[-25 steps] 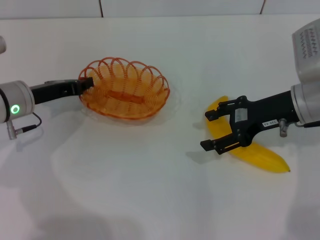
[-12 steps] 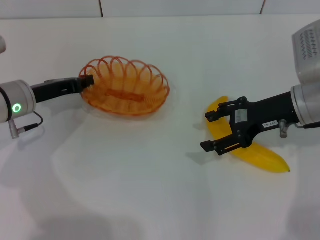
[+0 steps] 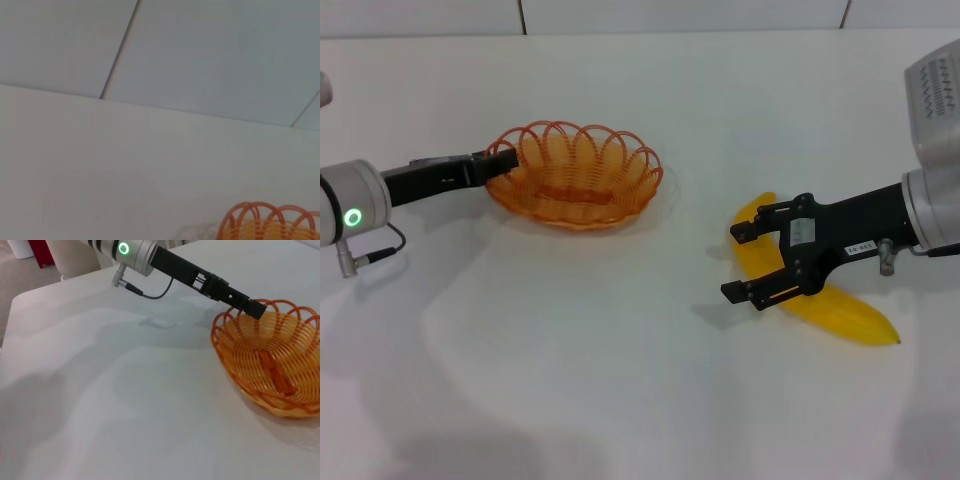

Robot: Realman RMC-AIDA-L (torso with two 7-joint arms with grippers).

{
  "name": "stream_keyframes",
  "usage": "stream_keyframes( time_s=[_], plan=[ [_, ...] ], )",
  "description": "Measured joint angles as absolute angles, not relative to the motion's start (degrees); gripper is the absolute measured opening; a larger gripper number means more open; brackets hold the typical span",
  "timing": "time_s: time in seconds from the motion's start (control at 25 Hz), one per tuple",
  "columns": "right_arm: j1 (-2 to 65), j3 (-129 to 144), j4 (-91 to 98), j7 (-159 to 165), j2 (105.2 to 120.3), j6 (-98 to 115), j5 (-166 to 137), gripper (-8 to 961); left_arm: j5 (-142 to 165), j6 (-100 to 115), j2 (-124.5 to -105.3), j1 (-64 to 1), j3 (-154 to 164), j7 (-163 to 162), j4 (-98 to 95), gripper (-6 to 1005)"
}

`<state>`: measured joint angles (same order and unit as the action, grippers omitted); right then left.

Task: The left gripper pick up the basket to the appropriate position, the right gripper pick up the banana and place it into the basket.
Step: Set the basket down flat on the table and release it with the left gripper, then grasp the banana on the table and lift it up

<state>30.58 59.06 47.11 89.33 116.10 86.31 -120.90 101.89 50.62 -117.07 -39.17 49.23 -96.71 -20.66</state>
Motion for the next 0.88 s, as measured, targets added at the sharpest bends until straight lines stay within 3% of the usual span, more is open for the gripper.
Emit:
stream_keyframes(
  time_s=[0.12, 0.32, 0.88],
  plan=[
    [30.5, 59.1, 47.1, 89.3, 116.08, 86.3, -121.0, 879, 101.8, 50.9, -117.01, -38.7, 49.2, -96.7, -21.1, 390],
    [30.1, 57.3, 47.4, 89.3, 116.08, 86.3, -120.8, 879, 101.8, 53.5, -116.85, -35.5, 49.1, -97.1, -25.6, 591],
    [30.0, 55.2, 47.5, 88.9, 116.21, 86.2, -120.6, 879, 100.5, 63.2, -117.00, -25.9, 55.0, -89.6, -40.7, 596]
  ],
)
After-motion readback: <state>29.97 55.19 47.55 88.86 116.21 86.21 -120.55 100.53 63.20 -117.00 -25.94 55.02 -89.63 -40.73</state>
